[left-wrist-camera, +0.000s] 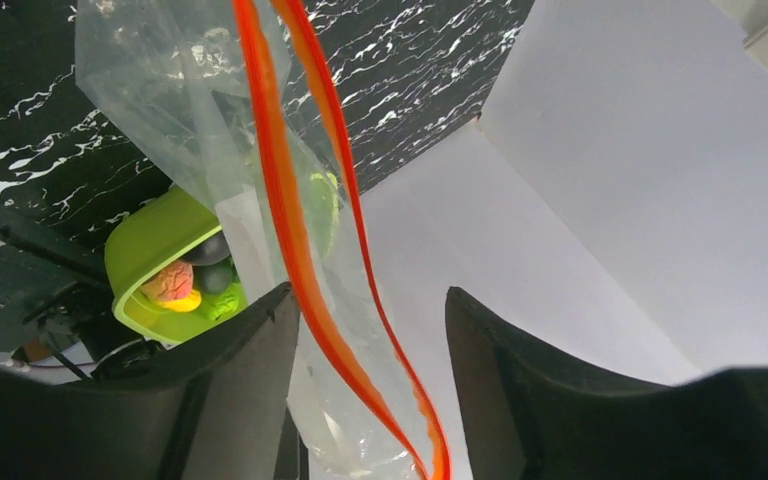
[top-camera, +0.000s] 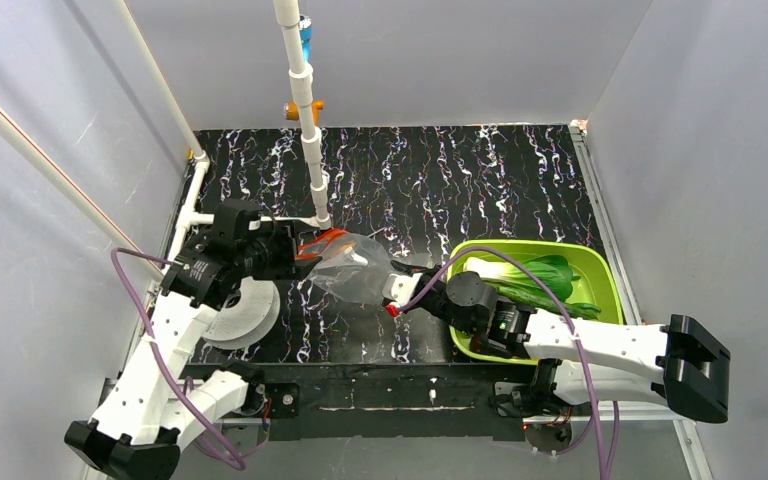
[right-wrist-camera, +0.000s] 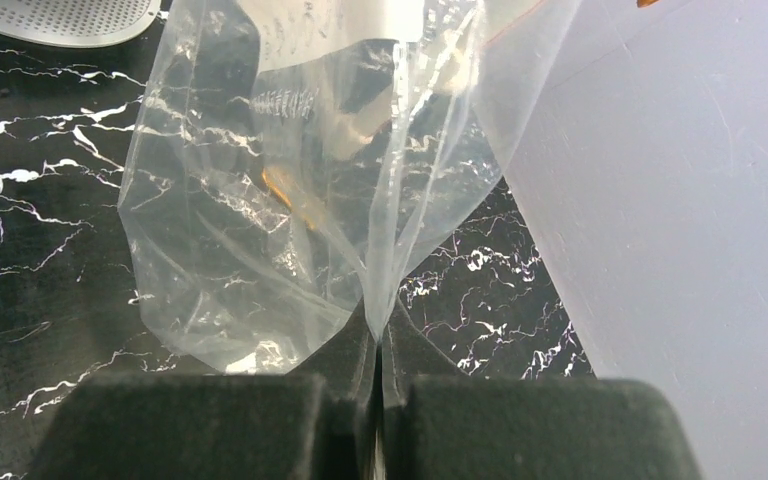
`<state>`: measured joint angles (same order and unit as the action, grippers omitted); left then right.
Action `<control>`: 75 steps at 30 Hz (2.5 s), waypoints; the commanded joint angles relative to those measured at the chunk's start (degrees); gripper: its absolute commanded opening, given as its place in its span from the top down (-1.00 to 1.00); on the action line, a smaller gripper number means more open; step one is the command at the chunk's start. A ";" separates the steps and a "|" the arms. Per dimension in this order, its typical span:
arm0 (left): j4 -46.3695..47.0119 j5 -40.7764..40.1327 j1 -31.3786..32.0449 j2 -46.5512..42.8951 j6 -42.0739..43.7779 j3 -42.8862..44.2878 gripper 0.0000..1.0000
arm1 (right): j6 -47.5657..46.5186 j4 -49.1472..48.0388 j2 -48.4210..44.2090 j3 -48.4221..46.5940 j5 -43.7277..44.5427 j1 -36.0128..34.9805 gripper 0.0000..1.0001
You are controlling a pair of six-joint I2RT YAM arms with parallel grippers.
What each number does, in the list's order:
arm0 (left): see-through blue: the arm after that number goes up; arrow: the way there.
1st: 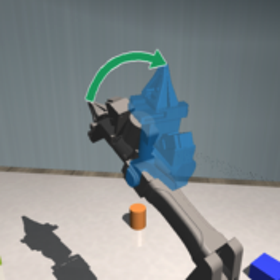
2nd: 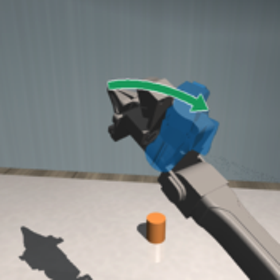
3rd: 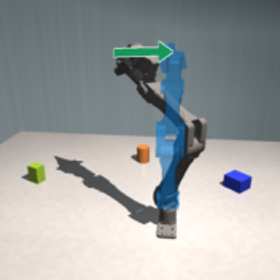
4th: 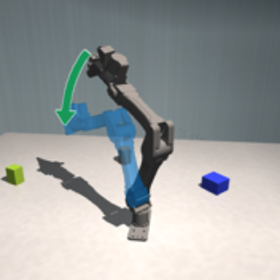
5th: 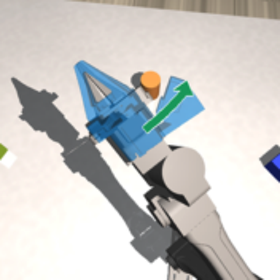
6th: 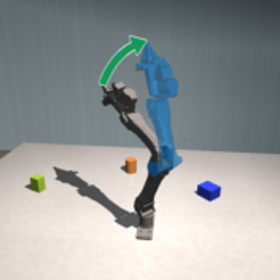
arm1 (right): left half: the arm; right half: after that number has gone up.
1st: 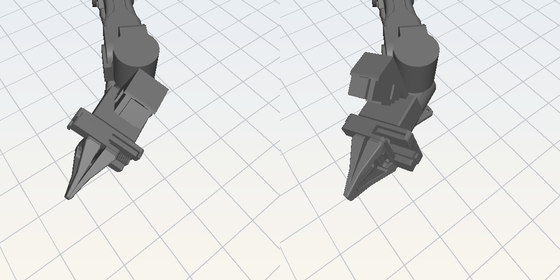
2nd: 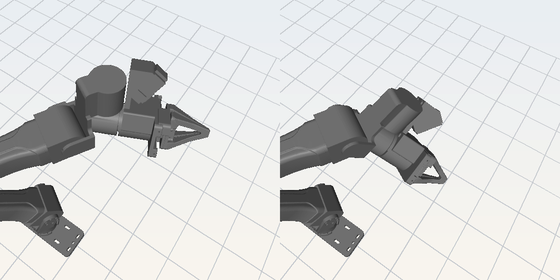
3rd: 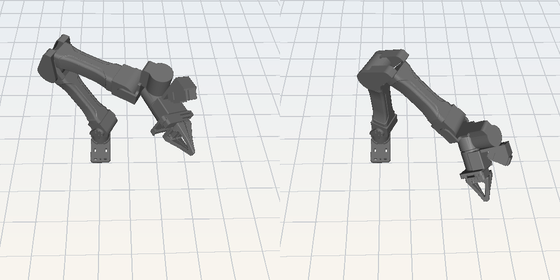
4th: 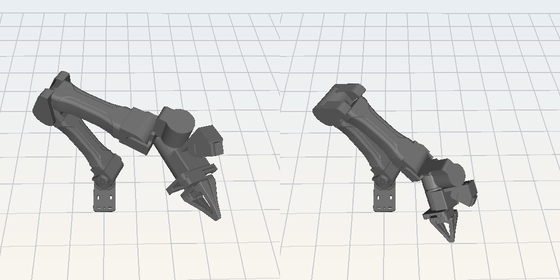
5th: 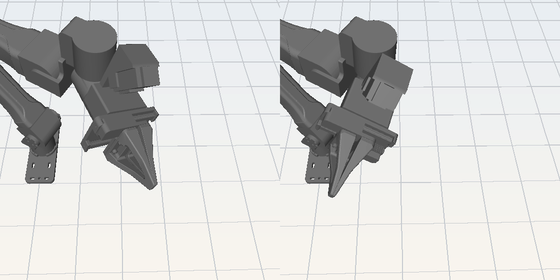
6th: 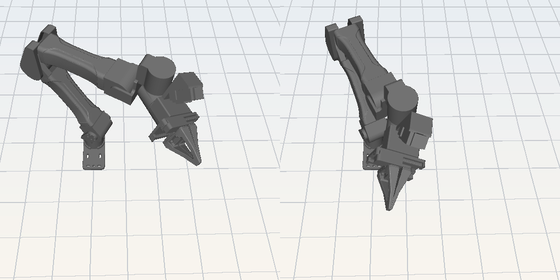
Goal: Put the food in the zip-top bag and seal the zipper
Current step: Open the zipper of the food storage bag at the center of the board.
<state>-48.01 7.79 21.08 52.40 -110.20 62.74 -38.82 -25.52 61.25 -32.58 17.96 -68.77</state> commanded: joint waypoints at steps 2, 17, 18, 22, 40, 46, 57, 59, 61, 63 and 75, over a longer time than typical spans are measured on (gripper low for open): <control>-1.38 -3.79 -0.74 -4.67 5.08 -1.43 -0.29 | 1.20 -3.28 -0.23 -2.72 1.37 -0.39 0.97; 17.54 26.75 -0.82 -10.59 105.33 -0.69 -0.39 | 5.55 -1.10 -3.41 -0.42 -0.96 -0.42 0.97; 14.30 27.20 -0.83 -9.79 109.81 -0.14 -0.31 | 5.78 -1.09 -3.57 -0.37 -1.15 -0.42 0.97; 14.40 26.62 -0.81 -11.27 115.51 -3.80 -0.03 | 6.92 -1.44 -3.55 -0.09 -1.67 -0.32 0.97; 36.66 50.39 -0.78 -6.04 91.59 -15.60 -0.93 | 18.62 3.48 -1.84 1.27 -13.41 5.43 0.97; 22.75 39.10 -0.45 -2.99 101.51 -12.32 -0.33 | 20.67 4.15 0.24 -0.12 -16.95 7.05 0.97; 17.48 42.32 0.33 -6.34 105.52 -11.55 -0.96 | 25.06 8.40 1.70 -2.95 -23.75 11.12 0.97; 17.55 42.18 0.42 -7.35 105.74 -11.63 -0.96 | 25.22 9.88 2.74 -4.00 -24.56 11.34 0.97; 17.40 40.31 0.66 -8.10 105.42 -11.18 -0.97 | 25.63 11.20 3.76 -5.16 -25.17 11.38 0.97; 17.24 39.33 0.91 -8.69 105.57 -10.86 -0.97 | 25.81 12.60 4.60 -6.35 -25.85 11.47 0.97; 12.57 25.99 5.98 -7.07 109.40 -11.37 -0.04 | 29.66 10.60 5.03 -7.00 -24.97 13.63 0.97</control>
<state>-31.93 39.70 25.99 43.62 -2.92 49.69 -12.08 -13.03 66.92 -37.08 -6.75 -56.51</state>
